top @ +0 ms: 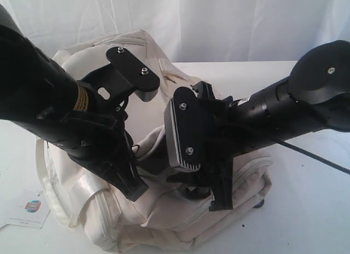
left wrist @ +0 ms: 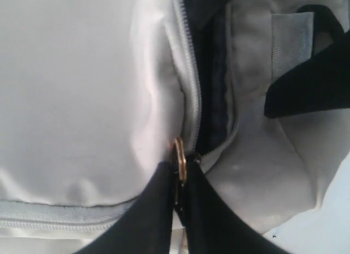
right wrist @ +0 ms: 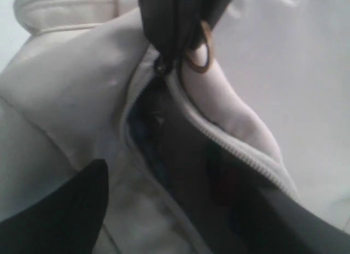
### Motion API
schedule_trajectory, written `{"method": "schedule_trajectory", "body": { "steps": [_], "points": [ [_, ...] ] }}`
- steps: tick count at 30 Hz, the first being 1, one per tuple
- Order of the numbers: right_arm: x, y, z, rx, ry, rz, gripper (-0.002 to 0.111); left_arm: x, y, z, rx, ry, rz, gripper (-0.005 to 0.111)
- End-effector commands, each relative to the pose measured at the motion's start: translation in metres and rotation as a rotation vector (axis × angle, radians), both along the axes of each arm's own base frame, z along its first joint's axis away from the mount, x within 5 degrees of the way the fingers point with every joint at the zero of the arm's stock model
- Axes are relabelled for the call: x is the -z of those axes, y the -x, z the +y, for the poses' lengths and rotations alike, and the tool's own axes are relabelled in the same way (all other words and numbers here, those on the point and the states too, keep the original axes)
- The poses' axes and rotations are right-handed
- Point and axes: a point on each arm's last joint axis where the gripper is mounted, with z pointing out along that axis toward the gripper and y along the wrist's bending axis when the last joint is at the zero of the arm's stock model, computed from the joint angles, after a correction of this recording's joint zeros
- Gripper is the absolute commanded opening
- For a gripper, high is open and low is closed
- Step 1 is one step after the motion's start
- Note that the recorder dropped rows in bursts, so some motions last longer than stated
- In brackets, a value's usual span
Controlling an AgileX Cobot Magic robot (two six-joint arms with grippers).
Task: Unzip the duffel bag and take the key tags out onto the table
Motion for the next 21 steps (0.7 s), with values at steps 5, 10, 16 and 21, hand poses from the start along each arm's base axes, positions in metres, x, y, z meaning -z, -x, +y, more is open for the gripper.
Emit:
{"method": "schedule_trajectory", "body": {
  "steps": [5,10,16,21],
  "points": [
    [-0.011,0.001,-0.005,0.023,-0.017,-0.068,0.063,-0.001,0.001,0.004,-0.004,-0.012,-0.005,0.0],
    [-0.037,0.012,-0.021,0.062,-0.021,-0.137,0.063,-0.002,0.001,0.003,0.002,-0.002,-0.015,0.0],
    [-0.034,0.01,-0.02,0.071,-0.016,-0.121,0.063,-0.002,0.0,0.002,0.004,0.011,-0.024,0.0],
    [-0.024,0.003,-0.009,0.078,-0.042,-0.115,0.063,-0.002,0.0,0.002,0.004,0.013,-0.022,0.0]
  ]
}}
